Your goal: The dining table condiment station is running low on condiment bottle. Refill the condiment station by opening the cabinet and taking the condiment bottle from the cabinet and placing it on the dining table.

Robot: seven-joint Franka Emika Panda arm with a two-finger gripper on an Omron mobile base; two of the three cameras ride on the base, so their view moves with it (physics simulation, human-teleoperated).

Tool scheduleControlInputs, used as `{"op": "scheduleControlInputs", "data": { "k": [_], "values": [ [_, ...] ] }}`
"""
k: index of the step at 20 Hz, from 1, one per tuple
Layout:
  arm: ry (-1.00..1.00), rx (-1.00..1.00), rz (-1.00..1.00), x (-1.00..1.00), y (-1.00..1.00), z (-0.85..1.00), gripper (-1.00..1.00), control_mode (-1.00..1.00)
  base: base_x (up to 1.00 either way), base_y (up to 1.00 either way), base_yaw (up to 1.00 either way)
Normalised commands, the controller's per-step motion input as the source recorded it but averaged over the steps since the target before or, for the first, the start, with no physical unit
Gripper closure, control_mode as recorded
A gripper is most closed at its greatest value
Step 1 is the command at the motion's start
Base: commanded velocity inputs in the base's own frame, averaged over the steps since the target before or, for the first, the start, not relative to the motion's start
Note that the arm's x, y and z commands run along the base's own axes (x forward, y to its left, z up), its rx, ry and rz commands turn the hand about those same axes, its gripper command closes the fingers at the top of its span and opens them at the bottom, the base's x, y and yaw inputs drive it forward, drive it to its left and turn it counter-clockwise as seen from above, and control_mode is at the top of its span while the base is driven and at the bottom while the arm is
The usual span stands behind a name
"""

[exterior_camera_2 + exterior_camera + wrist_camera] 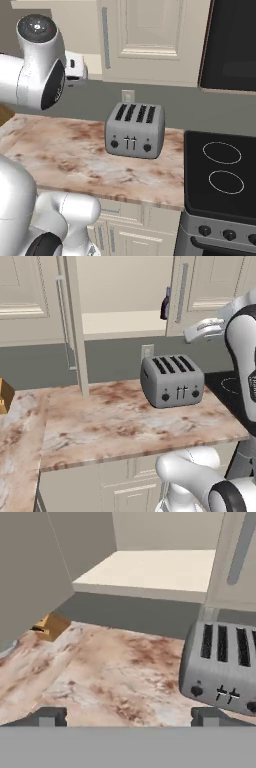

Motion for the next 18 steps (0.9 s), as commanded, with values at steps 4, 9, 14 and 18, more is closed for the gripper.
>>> {"op": "scheduleControlInputs", "data": {
  "k": [4, 9, 14, 18],
  "values": [
    [-0.52, -0.12, -0.21, 0.58, -0.40, 0.18, -1.00, -1.00, 0.00, 0.00, 0.00],
    [-0.23, 0.00, -0.16, 0.50, -0.47, 0.43, -1.00, -1.00, 0.00, 0.00, 0.00],
    [0.03, 0.00, -0.02, 0.26, -0.08, 0.09, -1.00, -1.00, 0.00, 0.00, 0.00],
    [0.00, 0.00, -0.14, 0.58, -0.24, 0.32, -1.00, -1.00, 0.00, 0.00, 0.00]
  ]
}}
